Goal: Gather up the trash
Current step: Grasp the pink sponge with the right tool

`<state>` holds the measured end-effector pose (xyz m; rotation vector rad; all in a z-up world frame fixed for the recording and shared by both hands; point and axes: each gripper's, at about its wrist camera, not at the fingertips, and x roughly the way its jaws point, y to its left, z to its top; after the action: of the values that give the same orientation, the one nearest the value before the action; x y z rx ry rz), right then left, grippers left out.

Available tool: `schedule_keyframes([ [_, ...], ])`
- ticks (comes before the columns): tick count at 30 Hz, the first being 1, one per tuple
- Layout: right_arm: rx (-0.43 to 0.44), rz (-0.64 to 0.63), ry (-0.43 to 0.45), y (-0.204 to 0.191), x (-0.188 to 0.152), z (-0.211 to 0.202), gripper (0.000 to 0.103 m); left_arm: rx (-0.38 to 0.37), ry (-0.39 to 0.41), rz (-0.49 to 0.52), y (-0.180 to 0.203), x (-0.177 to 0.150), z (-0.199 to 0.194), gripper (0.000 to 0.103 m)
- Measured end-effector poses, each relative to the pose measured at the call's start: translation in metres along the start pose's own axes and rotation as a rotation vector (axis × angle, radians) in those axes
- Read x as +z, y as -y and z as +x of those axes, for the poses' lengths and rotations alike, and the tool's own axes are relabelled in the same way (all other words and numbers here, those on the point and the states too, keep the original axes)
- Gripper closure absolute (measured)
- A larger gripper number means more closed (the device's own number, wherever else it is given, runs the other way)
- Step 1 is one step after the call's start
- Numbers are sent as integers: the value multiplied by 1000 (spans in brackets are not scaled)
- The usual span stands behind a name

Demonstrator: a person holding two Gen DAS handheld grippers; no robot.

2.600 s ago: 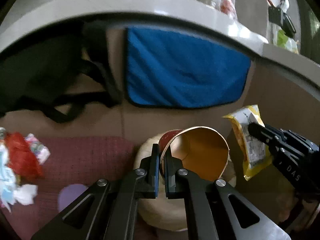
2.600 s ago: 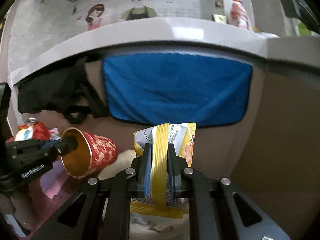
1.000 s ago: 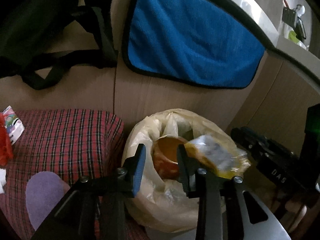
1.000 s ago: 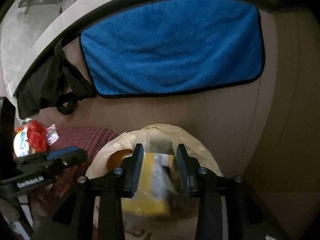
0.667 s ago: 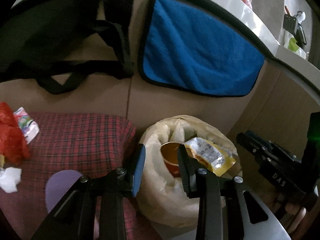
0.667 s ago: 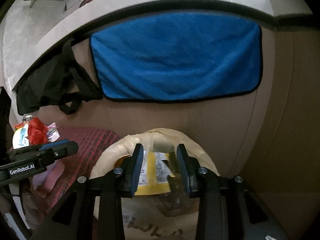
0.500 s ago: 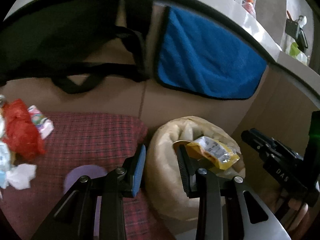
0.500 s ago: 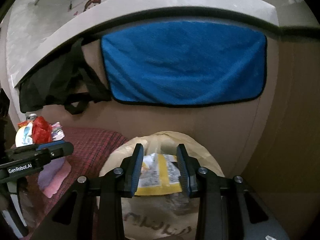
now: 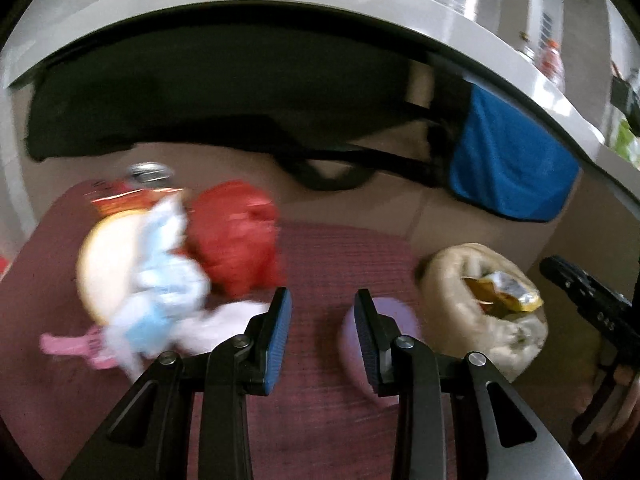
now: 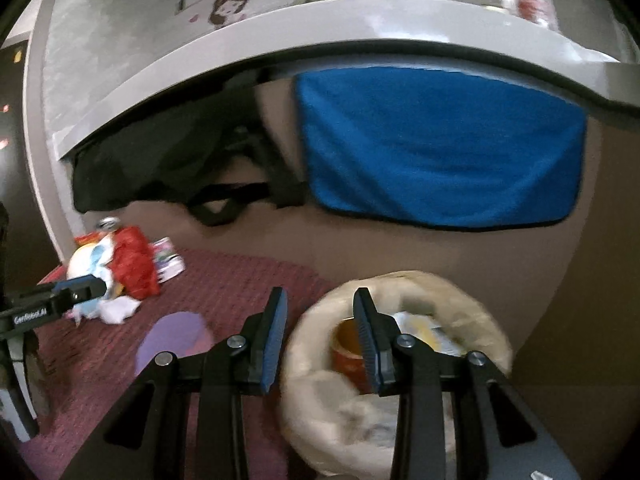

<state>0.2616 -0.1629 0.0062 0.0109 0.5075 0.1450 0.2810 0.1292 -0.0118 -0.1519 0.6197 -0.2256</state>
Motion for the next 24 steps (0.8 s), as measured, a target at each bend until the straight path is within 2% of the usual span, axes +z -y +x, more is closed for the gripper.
schedule_keyframes([
  [9,152,-77,-105,-92,-14,35,70,96,4,-108,-96,-24,-41,69],
  [12,191,-46,-164,-102,-23,54,70,115,-5,-143,-120,-32,-50,69],
  [17,195,42,-249,-100,-38,83,70,140,-1,-206,-155,-41,-60,69],
  [20,236,78,-289,-104,-43,93,69,157,3,-242,-174,-44,-61,69],
  [24,203,-14,-248,-129,-37,86,69,152,-6,-282,-187,-47,-57,69],
])
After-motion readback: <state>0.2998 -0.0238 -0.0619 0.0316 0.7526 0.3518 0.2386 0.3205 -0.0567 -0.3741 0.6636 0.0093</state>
